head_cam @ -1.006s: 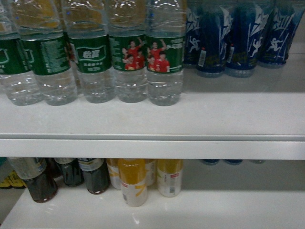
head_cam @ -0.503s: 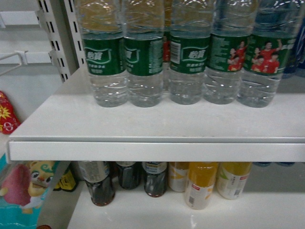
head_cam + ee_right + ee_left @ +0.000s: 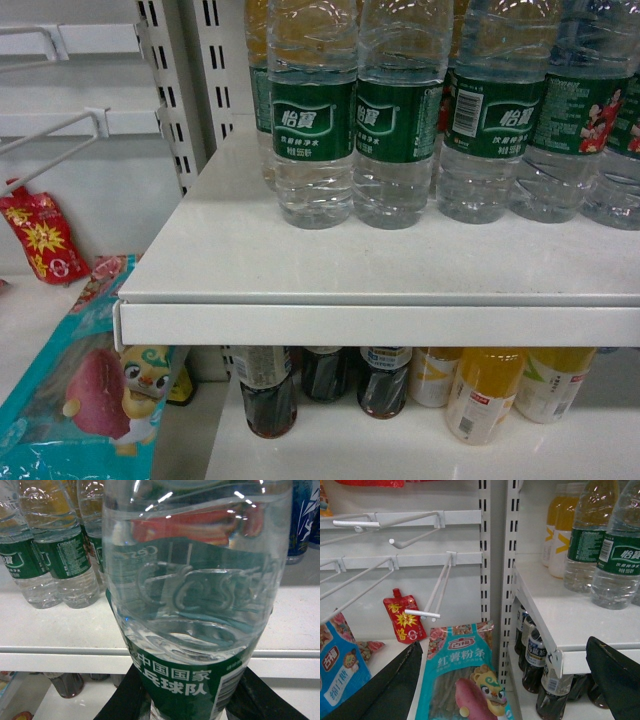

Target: Move water from second to third shelf

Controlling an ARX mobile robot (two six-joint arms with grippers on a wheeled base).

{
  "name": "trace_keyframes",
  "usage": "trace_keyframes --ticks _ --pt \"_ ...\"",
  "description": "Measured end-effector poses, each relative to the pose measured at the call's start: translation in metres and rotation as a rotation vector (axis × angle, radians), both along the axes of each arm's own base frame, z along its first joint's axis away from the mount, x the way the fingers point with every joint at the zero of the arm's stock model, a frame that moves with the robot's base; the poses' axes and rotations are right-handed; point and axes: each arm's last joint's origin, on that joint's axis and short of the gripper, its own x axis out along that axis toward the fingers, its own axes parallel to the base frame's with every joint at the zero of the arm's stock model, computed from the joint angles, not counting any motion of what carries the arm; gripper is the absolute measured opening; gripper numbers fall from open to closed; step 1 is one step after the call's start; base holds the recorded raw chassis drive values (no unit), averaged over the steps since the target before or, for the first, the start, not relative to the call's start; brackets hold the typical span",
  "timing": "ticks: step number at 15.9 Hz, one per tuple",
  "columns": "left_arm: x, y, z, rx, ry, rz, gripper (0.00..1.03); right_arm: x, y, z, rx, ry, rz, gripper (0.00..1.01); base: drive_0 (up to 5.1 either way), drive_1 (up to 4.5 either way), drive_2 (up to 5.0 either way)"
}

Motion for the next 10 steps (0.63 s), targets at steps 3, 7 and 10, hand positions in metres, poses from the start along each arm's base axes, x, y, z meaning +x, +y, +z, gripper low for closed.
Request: trace_keyframes --ticks 3,7,10 --pt "0.0000 0.0000 0.0000 0.000 0.000 0.000 0.98 0.0000 0.0000 0.0000 0.000 0.000 0.000 0.32 0.0 0.00 0.0" --pt "0.0000 0.0000 0.0000 0.000 0.000 0.000 0.98 0.0000 0.0000 0.0001 0.000 -0.001 0.000 0.32 0.0 0.00 0.0" --pt "0.0000 0.0000 0.0000 0.000 0.000 0.000 0.98 0.0039 0.0047 0.0007 0.041 -0.091 -0.009 0.32 0.0 0.00 0.0"
